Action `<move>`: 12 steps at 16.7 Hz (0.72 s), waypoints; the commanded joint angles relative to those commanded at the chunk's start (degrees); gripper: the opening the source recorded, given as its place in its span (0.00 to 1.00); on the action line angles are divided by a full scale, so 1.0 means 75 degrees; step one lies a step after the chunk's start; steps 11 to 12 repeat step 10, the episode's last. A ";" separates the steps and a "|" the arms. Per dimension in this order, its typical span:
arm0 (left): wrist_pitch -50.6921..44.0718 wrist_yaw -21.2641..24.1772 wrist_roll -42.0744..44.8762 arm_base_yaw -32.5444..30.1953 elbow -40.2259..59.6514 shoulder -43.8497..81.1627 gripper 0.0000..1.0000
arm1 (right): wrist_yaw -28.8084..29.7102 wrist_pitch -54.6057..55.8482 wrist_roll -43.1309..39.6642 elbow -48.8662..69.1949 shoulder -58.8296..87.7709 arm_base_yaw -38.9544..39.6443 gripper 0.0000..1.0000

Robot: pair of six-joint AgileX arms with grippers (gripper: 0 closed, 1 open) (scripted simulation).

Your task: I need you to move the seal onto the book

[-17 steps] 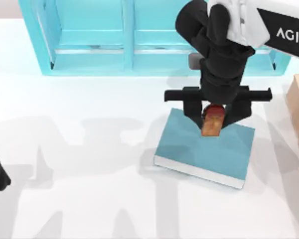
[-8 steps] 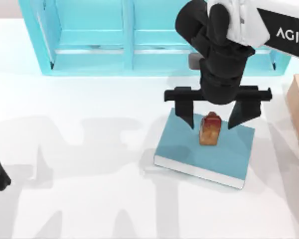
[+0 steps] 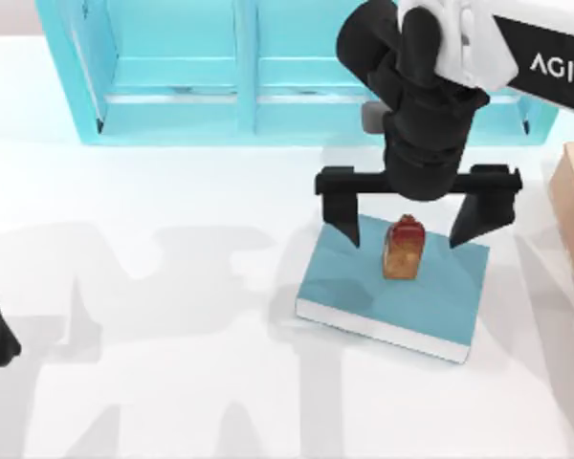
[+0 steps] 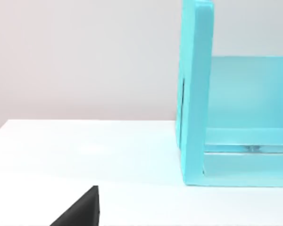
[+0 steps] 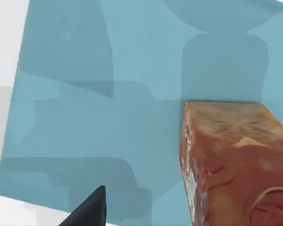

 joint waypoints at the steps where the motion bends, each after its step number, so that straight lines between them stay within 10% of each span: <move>1: 0.0000 0.0000 0.0000 0.0000 0.0000 0.0000 1.00 | 0.0000 0.0001 0.0000 -0.0001 0.0001 -0.0012 1.00; 12: 0.0000 0.0000 0.0000 0.0000 0.0000 0.0000 1.00 | 0.0000 -0.0876 -0.0007 0.0824 -0.0051 -0.0019 1.00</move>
